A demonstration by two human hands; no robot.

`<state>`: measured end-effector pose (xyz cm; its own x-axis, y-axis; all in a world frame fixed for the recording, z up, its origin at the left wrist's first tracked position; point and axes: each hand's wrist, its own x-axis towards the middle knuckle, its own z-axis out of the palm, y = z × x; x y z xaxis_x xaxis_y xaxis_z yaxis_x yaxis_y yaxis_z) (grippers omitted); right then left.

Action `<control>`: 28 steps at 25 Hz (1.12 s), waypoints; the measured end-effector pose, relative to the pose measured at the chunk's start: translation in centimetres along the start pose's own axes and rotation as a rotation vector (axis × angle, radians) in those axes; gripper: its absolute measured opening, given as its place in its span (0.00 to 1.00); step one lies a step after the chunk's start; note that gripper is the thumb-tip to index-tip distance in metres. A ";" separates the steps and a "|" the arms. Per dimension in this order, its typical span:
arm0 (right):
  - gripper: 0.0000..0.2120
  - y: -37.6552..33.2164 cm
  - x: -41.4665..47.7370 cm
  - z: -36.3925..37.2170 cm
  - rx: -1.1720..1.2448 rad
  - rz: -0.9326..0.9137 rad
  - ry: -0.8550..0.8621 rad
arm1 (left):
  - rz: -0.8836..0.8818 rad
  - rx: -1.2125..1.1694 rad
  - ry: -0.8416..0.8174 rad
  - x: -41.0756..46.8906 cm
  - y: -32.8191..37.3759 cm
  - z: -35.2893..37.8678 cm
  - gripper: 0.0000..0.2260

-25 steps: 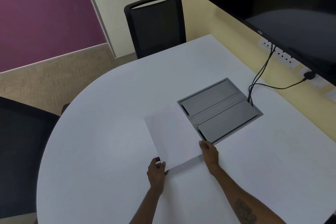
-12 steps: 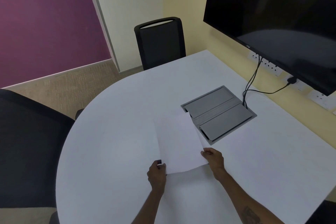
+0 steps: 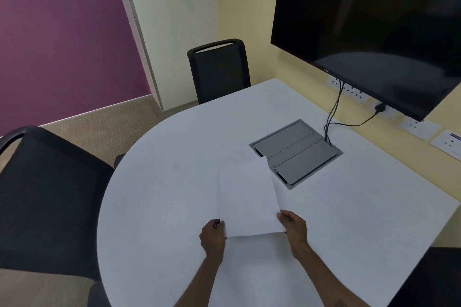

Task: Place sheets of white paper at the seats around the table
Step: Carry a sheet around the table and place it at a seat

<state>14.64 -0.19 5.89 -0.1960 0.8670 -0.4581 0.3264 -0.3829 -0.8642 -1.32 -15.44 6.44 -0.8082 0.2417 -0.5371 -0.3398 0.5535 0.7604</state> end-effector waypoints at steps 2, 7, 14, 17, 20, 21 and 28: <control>0.09 0.0 -1.1 0.2 0.028 -0.013 0.007 | 0.014 0.009 0.005 -0.3 0.2 -0.8 0.10; 0.08 0.5 -4.9 1.3 0.091 -0.047 0.003 | 0.065 0.021 0.009 -1.2 -0.6 -3.9 0.10; 0.10 4.1 -13.7 3.5 0.157 -0.059 -0.004 | 0.145 0.025 0.012 -4.1 -4.6 -11.6 0.10; 0.10 5.8 -17.5 4.6 0.176 -0.038 -0.021 | 0.157 0.026 0.011 -5.5 -6.4 -15.3 0.10; 0.10 6.0 -20.2 5.9 0.199 -0.032 -0.052 | 0.171 0.027 0.026 -6.0 -7.1 -18.3 0.10; 0.10 6.0 -20.9 6.4 0.204 -0.034 -0.062 | 0.172 0.029 0.031 -6.0 -7.2 -19.1 0.10; 0.09 5.5 -22.5 10.9 0.220 -0.050 -0.097 | 0.192 0.003 0.048 -3.2 -6.5 -23.6 0.08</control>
<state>10.79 -25.29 9.24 -0.2984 0.8561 -0.4220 0.1064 -0.4096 -0.9061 -7.85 -38.63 11.86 -0.8799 0.3054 -0.3639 -0.1754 0.5031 0.8462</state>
